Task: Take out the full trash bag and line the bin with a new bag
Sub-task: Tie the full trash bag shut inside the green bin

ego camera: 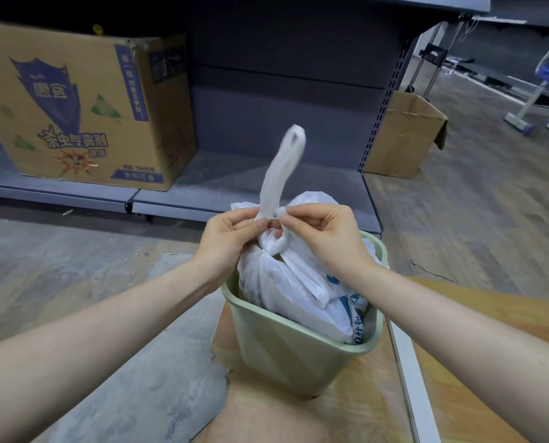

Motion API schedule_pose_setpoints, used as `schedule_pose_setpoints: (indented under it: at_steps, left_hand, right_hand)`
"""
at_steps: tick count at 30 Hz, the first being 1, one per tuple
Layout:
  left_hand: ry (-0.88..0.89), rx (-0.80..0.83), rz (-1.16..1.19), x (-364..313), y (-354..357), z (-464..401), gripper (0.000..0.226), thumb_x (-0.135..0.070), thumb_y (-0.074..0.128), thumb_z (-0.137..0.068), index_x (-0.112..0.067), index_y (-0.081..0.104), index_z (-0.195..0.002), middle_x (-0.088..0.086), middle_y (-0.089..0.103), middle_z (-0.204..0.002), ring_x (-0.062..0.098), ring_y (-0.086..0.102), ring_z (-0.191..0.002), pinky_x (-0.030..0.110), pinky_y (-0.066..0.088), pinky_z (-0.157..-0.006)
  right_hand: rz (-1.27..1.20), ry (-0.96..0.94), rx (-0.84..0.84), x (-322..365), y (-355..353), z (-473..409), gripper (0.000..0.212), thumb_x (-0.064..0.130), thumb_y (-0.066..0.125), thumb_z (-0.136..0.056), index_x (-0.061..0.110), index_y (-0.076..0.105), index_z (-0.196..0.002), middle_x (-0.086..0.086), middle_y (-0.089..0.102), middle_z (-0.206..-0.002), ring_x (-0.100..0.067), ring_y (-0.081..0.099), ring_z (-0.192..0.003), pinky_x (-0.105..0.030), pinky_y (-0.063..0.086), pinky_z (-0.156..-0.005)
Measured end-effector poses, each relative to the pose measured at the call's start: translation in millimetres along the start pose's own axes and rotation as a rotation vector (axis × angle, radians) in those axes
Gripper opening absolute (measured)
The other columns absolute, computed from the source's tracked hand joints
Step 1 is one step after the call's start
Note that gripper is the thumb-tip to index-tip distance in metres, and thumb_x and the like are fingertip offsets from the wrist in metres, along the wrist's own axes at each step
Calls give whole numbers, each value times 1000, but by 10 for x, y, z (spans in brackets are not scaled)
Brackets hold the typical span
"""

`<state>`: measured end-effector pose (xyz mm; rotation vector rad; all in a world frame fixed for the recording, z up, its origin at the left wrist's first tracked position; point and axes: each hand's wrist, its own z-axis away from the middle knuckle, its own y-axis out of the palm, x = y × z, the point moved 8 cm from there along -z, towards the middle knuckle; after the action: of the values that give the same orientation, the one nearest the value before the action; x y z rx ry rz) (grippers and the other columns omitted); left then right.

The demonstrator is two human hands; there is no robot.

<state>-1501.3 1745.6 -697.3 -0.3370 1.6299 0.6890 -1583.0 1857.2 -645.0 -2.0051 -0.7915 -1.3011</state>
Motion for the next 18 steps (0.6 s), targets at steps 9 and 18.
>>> schedule_pose_setpoints:
  at_steps: [9, 18]
  left_hand:
    - [8, -16, -39, -5, -7, -59, 17, -11, 59, -88, -4, 71, -79, 8, 69, -74, 20, 64, -72, 29, 53, -76]
    - [53, 85, -220, -111, -5, -103, 19, -9, 57, -91, 3, 64, -79, 2, 56, -58, 9, 52, -53, 17, 46, -59]
  right_hand:
    - [-25, 114, 8, 17, 15, 34, 27, -5, 62, -86, 6, 50, -108, 10, 64, -45, 4, 50, -33, -3, 35, -40]
    - [104, 146, 137, -33, 81, 74, 20, 3, 65, -86, 16, 72, -72, 11, 67, -53, 5, 58, -55, -5, 44, -60]
